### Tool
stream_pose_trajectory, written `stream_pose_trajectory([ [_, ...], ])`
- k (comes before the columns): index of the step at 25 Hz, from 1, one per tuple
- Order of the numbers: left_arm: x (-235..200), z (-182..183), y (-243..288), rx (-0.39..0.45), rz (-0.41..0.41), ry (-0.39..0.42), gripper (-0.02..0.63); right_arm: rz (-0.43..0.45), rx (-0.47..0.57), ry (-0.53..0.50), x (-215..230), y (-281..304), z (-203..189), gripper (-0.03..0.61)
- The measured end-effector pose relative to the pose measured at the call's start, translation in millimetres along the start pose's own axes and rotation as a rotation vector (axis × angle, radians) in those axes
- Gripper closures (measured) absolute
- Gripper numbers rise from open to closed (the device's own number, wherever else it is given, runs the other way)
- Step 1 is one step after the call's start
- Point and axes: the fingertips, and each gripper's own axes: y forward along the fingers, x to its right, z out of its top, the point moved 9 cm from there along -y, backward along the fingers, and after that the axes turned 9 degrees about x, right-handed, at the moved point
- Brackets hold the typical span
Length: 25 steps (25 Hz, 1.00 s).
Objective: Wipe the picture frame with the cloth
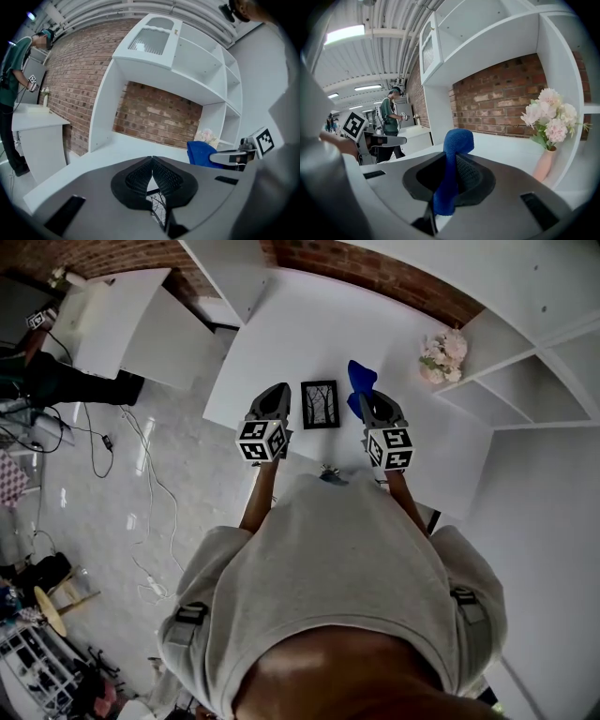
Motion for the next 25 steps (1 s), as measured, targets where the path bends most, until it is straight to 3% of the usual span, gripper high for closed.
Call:
stream_pose_trajectory([
  [13, -18, -43, 1, -0.134, 0.042, -0.027, 0.597, 0.09, -0.084, 0.028, -11, 42, -19, 0.517],
  [25, -33, -79, 7, -0.279, -0.071, -0.071, 0.597, 0.059, -0.138, 0.079, -50, 71, -34, 0.517],
])
